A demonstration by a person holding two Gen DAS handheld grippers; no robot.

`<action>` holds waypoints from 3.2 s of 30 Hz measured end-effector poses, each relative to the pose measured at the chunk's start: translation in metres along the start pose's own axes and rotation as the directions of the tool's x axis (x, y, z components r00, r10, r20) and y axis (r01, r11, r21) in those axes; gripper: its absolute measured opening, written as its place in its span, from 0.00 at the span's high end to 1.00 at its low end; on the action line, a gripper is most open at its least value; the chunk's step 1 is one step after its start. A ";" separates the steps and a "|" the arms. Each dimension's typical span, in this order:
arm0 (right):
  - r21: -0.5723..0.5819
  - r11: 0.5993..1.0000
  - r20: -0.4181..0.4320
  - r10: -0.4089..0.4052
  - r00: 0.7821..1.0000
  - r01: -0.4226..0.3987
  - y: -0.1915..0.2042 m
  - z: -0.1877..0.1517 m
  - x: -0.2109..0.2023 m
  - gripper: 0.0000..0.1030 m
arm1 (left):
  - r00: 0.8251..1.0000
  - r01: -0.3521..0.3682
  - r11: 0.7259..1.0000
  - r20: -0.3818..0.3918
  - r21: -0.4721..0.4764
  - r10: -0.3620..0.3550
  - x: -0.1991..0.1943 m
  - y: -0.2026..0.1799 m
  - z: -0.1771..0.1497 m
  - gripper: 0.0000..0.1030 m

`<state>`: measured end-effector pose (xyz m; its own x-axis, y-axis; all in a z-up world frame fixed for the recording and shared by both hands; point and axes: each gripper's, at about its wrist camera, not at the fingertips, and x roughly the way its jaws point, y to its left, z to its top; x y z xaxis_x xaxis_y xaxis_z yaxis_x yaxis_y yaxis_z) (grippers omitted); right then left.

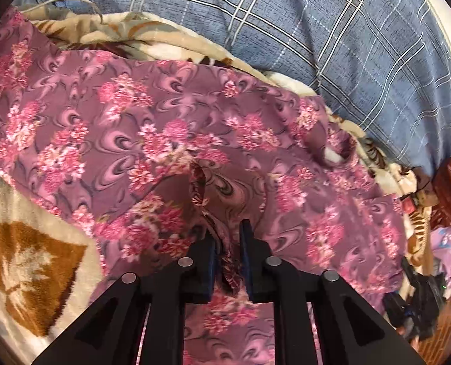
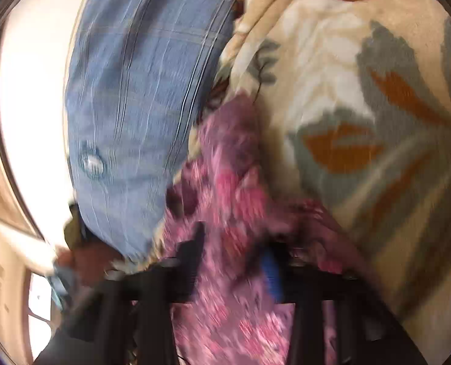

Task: Fold small clothes

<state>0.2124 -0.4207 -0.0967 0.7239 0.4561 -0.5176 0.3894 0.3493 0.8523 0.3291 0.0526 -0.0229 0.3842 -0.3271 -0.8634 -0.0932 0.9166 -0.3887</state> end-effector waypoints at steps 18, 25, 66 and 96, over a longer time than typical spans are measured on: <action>-0.304 0.944 0.142 -0.086 0.986 0.127 0.051 0.018 -0.058 0.41 | 0.999 0.041 0.999 -0.014 -0.004 -0.041 0.006 0.011 0.012 0.59; -0.285 0.938 0.030 -0.195 0.980 0.195 0.043 0.064 0.029 0.93 | 1.000 -0.015 1.000 -0.019 0.022 0.015 0.023 -0.004 0.012 0.80; -0.672 0.706 -0.050 -0.346 0.937 0.225 0.102 -0.098 0.059 0.63 | 0.937 0.204 0.861 0.347 -0.466 -0.034 -0.190 0.246 0.038 0.46; -0.586 0.783 -0.096 -0.324 0.941 0.210 0.079 -0.079 0.040 0.61 | 0.968 0.148 0.988 0.214 -0.051 -0.134 -0.102 0.032 0.020 0.96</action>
<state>0.2274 -0.3103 -0.0563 0.5011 0.3945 -0.7703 0.1228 0.8487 0.5145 0.3051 0.1196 0.0593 0.5806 -0.3899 -0.7148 -0.0822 0.8453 -0.5280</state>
